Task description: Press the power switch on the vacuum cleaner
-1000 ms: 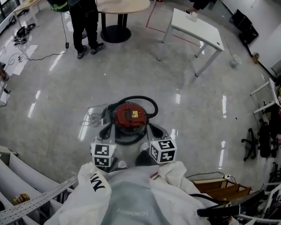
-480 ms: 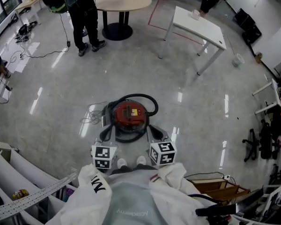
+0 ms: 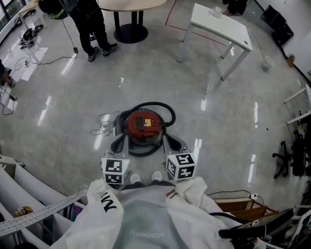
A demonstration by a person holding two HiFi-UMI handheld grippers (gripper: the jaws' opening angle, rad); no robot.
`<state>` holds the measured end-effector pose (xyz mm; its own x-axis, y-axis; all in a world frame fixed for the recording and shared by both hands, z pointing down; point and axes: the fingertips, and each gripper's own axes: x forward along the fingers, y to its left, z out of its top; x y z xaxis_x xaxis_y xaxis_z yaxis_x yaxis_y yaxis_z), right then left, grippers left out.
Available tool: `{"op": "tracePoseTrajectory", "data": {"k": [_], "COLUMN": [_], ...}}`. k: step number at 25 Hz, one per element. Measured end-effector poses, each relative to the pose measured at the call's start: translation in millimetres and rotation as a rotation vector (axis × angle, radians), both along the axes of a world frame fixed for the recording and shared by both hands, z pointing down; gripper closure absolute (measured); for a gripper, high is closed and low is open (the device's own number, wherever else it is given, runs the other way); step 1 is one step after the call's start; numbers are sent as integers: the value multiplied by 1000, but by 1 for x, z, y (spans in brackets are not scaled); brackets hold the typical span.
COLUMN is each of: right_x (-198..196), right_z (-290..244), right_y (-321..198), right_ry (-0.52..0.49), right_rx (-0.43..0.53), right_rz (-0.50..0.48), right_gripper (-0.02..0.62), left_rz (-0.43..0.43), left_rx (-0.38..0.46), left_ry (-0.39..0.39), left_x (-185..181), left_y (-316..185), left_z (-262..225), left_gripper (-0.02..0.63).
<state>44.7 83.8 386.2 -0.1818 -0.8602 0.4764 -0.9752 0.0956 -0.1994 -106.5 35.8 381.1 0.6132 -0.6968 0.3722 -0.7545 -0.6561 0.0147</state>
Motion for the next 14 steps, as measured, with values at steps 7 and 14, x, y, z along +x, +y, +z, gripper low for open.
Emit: {"op": "tracePoseTrajectory", "data": {"k": [7, 14], "right_x": [6, 11], "right_z": [5, 10], "right_y": [3, 5], "right_ry": [-14, -22], "right_rx": [-7, -19], "right_rz": [-14, -26], "right_gripper": [597, 597], "left_rz": [-14, -27], "left_rx": [-9, -9], "left_ry": [-8, -20], "left_x": [7, 10], "left_y": [5, 9], "left_z": [-1, 10], "left_gripper": [606, 606]}}
